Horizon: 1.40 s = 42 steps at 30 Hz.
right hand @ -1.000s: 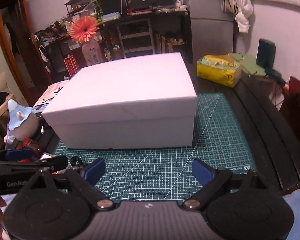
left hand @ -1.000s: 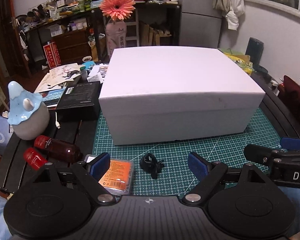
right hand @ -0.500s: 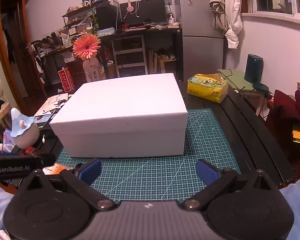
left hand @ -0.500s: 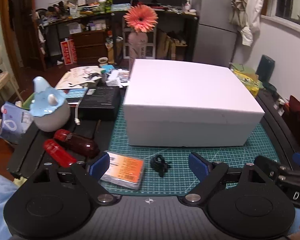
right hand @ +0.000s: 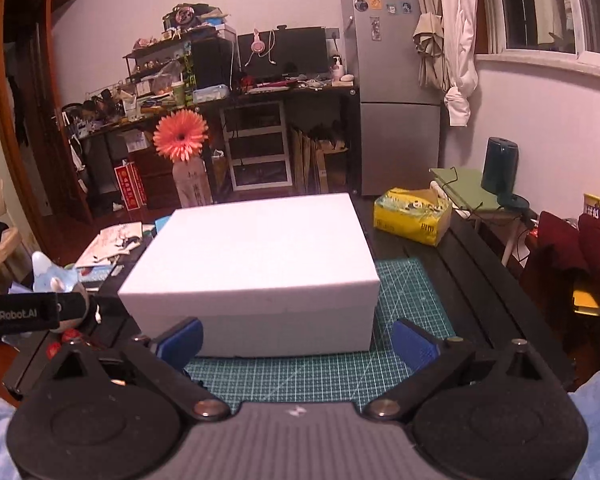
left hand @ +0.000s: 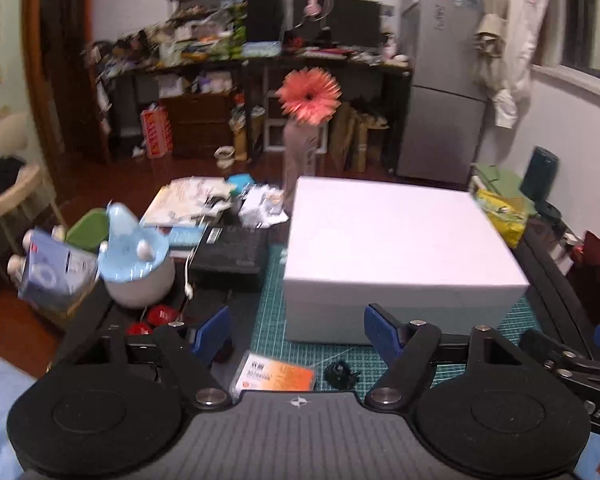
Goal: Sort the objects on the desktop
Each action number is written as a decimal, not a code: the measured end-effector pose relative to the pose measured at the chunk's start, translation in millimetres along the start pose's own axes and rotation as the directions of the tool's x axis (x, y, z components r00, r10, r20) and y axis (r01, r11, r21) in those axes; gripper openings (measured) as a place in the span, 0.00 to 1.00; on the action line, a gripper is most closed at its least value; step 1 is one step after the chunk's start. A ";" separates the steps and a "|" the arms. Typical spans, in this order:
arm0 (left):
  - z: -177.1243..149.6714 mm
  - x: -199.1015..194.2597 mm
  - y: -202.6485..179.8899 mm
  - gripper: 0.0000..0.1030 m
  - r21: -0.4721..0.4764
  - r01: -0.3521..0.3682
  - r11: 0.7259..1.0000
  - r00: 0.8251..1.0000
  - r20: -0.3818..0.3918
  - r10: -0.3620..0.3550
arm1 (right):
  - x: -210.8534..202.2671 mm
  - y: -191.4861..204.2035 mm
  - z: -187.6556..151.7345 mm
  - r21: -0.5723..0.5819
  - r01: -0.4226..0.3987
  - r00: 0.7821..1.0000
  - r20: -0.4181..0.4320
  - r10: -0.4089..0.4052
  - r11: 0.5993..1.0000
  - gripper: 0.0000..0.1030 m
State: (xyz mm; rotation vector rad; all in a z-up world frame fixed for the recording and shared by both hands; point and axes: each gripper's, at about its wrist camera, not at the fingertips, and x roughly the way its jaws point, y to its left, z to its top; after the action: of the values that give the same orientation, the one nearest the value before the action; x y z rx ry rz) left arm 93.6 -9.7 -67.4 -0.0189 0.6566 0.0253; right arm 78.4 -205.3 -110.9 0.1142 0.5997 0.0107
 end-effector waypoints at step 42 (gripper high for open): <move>-20.2 -93.8 2.2 0.93 0.034 -0.074 0.997 0.997 -0.018 0.074 | -100.4 19.8 16.3 -0.059 -0.047 0.996 -0.080 0.042 0.997 0.98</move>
State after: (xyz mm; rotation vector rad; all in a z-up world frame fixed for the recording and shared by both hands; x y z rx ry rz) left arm 7.0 -9.6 -26.2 0.0376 0.6770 0.0856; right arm 5.1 -191.7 -38.9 0.0686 0.6753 0.0765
